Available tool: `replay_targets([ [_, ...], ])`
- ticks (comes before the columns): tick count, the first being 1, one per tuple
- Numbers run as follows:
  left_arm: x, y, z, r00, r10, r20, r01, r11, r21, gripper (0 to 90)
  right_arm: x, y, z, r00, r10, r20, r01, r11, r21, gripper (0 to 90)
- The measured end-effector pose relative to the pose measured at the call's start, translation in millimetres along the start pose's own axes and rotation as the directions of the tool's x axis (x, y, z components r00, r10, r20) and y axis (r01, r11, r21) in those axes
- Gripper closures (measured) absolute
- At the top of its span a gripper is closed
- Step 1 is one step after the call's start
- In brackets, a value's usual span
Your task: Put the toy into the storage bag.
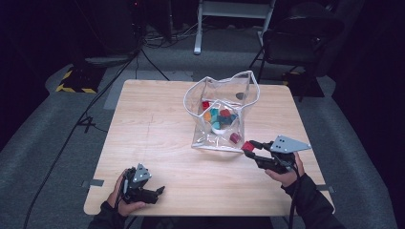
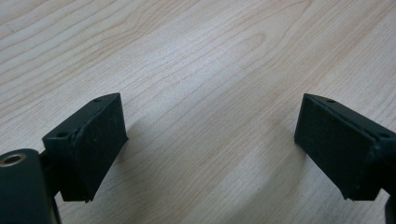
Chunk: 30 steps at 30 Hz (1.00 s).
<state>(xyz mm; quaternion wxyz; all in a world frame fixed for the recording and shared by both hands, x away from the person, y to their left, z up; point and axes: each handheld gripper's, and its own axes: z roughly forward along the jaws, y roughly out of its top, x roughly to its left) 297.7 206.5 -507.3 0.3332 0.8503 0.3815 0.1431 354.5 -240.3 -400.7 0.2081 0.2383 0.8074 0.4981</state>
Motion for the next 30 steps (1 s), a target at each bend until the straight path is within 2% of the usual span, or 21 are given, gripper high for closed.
replay_targets([
  [6, -0.1, 0.0, 0.0, 1.0, 0.0, 0.0, 0.0, 1.0, 0.0, 9.3, -6.5, 21.3, -12.7, 0.9993, -0.015, 0.034, 0.015, 1.0, -0.021, 59.6],
  [7, 0.0, 0.0, 0.0, 1.0, 0.0, 0.0, 0.0, 1.0, 0.0, 9.3, -8.9, 29.7, -16.0, 0.9988, -0.024, 0.044, 0.025, 0.999, -0.032, 59.6],
  [8, 0.0, 0.0, 0.0, 1.0, 0.0, 0.0, 0.0, 1.0, 0.0, 9.3, -8.9, 29.7, -16.0, 0.9988, -0.024, 0.044, 0.025, 0.999, -0.032, 59.6],
  [13, 0.0, 0.0, 0.0, 1.0, 0.0, 0.0, 0.0, 1.0, 0.0, 9.3, -17.3, 54.3, -22.4, 0.9967, -0.023, 0.077, 0.028, 0.998, -0.055, 59.6],
  [20, 0.0, 0.0, 0.0, 1.0, 0.0, 0.0, 0.0, 1.0, 0.0, 9.3, -23.6, 71.9, -22.7, 0.9945, -0.029, 0.101, 0.036, 0.997, -0.068, 59.6],
  [25, 0.0, 0.0, 0.0, 1.0, 0.0, 0.0, 0.0, 1.0, 0.0, 9.3, -33.6, 88.2, -19.1, 0.989, -0.009, 0.147, 0.023, 0.996, -0.09, 59.6],
  [30, 0.0, 0.0, 0.0, 1.0, 0.0, 0.0, 0.0, 1.0, 0.0, 9.3, -39.2, 97.0, -10.4, 0.9822, 0.001, 0.188, 0.014, 0.997, -0.079, 59.7],
])
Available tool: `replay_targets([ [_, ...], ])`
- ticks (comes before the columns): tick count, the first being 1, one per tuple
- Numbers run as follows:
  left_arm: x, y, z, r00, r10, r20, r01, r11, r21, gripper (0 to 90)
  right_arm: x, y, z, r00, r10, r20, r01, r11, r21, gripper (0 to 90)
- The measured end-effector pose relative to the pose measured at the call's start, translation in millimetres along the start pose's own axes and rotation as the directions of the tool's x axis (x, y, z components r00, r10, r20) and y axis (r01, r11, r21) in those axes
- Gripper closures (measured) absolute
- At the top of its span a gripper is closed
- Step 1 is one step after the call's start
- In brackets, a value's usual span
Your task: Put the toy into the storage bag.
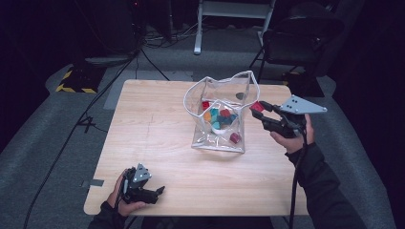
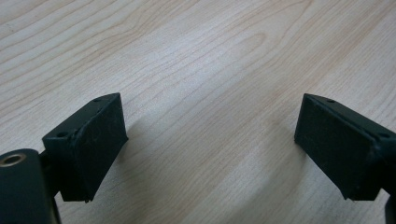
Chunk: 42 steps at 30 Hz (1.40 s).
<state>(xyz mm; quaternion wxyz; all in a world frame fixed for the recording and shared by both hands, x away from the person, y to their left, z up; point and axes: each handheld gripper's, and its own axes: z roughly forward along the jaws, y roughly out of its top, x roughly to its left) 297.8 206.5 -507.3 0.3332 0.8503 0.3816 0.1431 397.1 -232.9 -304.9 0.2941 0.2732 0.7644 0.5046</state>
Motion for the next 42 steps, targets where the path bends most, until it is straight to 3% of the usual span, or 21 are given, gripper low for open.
replay_targets([
  [11, 0.2, 0.0, -0.1, 1.0, 0.004, -0.001, -0.004, 1.0, 0.0, 9.4, -3.0, 15.1, 33.4, 0.9996, 0.012, 0.025, -0.013, 0.999, 0.037, 59.6],
  [42, 0.0, 0.0, -0.2, 1.0, 0.004, -0.002, -0.004, 1.0, 0.0, 9.4, -3.5, 26.9, 84.0, 0.9987, 0.01, 0.05, -0.016, 0.992, 0.125, 59.7],
])
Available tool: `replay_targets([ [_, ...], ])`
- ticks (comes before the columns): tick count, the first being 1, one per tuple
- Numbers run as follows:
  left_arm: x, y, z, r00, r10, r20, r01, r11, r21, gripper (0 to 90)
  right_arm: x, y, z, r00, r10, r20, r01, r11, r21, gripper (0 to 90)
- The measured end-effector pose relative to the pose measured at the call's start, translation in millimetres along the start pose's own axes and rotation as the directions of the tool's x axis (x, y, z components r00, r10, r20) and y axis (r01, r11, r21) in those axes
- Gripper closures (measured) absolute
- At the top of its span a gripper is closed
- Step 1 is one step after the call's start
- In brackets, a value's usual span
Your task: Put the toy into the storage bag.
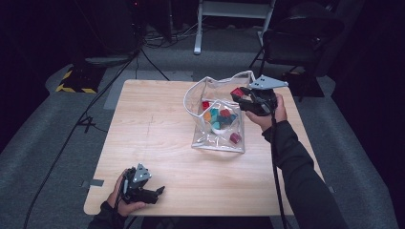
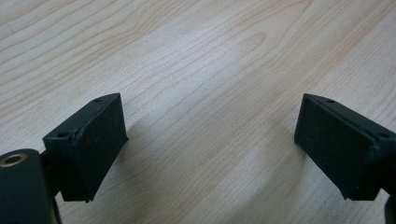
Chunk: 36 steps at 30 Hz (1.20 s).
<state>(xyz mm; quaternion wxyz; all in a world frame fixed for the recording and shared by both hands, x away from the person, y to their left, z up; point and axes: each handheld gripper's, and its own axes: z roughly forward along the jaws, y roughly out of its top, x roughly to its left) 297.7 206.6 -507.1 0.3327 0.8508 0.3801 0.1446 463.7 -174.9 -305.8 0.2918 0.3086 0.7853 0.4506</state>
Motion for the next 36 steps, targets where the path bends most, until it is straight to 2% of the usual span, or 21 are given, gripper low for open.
replay_targets([
  [7, -0.1, 0.0, 0.0, 1.0, -0.001, -0.001, 0.001, 1.0, -0.001, 9.5, -2.7, -1.7, 9.5, 0.9999, 0.012, -0.001, -0.012, 0.999, 0.033, 59.6],
  [11, -0.2, -0.1, 0.1, 1.0, -0.001, -0.001, 0.001, 1.0, -0.001, 9.5, -2.3, -1.8, 12.5, 1.0, 0.004, -0.004, -0.004, 0.999, 0.045, 59.5],
  [22, -0.4, -0.2, 0.0, 1.0, -0.005, -0.002, 0.005, 1.0, -0.003, 9.5, -3.5, -2.9, 12.5, 0.9997, 0.02, 0.014, -0.02, 0.999, 0.049, 55.4],
  [36, -0.4, -0.2, 0.0, 1.0, -0.004, -0.002, 0.004, 1.0, -0.002, 9.6, -3.7, -8.3, 9.5, 0.9996, 0.027, 0.005, -0.027, 0.999, 0.046, 53.3],
])
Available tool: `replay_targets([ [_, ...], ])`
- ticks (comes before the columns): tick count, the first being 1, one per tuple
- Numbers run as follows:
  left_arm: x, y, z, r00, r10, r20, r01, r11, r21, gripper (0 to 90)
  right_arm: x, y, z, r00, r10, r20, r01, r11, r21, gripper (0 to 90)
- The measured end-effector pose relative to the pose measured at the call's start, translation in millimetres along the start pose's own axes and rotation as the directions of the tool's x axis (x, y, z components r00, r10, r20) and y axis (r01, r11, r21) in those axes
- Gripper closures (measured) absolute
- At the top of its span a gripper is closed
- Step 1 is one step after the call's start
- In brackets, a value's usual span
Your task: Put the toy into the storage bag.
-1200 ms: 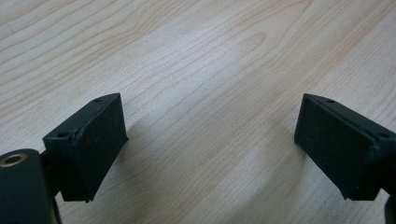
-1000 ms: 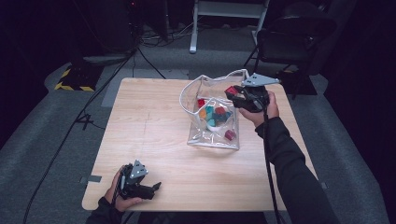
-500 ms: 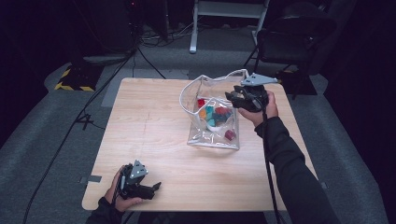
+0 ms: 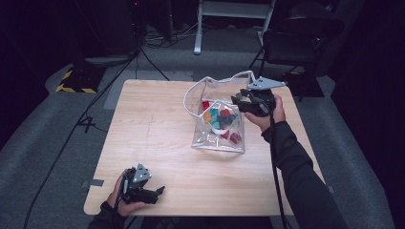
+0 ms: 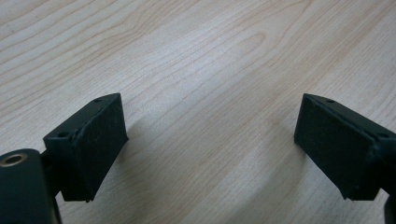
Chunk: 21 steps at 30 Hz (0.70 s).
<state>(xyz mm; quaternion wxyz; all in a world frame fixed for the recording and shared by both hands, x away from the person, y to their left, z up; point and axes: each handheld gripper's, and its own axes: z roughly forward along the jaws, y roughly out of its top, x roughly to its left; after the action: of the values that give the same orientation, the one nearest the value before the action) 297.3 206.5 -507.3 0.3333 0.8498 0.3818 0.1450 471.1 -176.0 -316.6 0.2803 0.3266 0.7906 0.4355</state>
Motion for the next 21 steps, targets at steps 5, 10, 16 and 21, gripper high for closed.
replay_targets([
  [5, -0.1, 0.0, 0.0, 1.0, -0.001, 0.001, 0.001, 1.0, 0.0, 9.5, -2.4, -4.0, -3.5, 0.9999, 0.007, 0.012, -0.006, 1.0, -0.005, 50.3],
  [10, 0.0, 0.0, 0.0, 1.0, 0.0, 0.0, 0.0, 1.0, 0.0, 9.6, -3.7, -5.7, -7.4, 0.9998, 0.016, 0.014, -0.016, 1.0, -0.012, 47.5],
  [16, 0.0, 0.0, 0.0, 1.0, -0.001, 0.001, 0.001, 1.0, 0.0, 9.5, -4.5, -7.1, -15.9, 0.9999, 0.009, 0.008, -0.008, 1.0, -0.017, 44.6],
  [21, 0.2, 0.1, -0.1, 1.0, 0.003, 0.0, -0.003, 1.0, 0.001, 9.5, -4.8, -8.5, -22.9, 0.9999, 0.006, 0.015, -0.005, 1.0, -0.021, 40.2],
])
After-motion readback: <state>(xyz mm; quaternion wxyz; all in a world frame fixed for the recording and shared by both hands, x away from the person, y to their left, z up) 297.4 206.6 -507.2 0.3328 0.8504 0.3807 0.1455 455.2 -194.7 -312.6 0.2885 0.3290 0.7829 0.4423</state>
